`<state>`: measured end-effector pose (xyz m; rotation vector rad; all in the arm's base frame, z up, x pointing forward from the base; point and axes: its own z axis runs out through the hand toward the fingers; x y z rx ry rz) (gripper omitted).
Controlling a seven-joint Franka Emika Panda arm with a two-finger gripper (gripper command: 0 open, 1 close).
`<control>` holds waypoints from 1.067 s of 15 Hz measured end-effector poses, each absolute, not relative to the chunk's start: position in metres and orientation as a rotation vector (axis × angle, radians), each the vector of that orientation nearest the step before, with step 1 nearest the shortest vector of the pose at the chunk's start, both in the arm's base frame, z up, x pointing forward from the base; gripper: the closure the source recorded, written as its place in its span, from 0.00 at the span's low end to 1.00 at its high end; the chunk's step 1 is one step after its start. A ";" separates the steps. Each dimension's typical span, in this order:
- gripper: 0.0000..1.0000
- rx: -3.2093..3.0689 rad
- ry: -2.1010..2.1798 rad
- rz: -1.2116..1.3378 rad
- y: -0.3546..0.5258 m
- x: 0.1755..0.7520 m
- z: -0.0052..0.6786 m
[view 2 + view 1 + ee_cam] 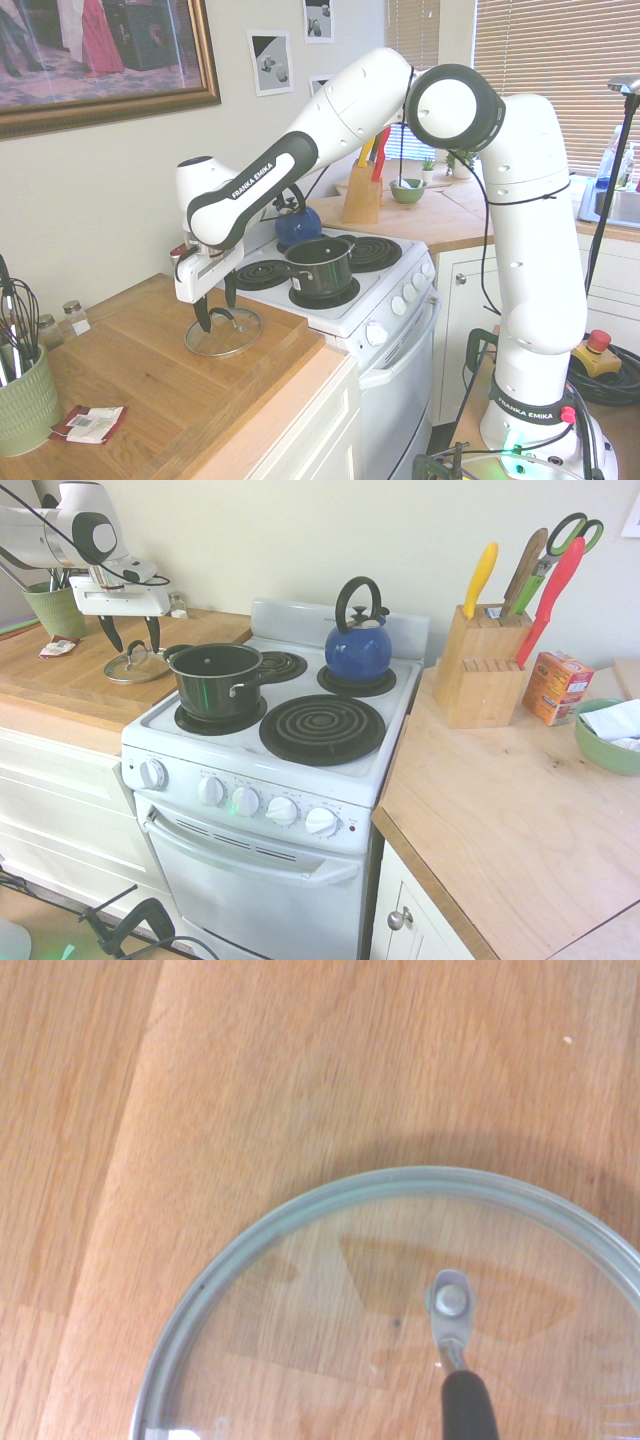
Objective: Cover the lid of the pot
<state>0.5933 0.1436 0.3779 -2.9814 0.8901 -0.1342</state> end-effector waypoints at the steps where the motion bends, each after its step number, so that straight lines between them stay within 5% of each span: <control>1: 1.00 -2.982 0.888 -0.134 0.145 0.593 0.378; 16: 1.00 -3.024 0.909 -0.185 0.146 0.595 0.372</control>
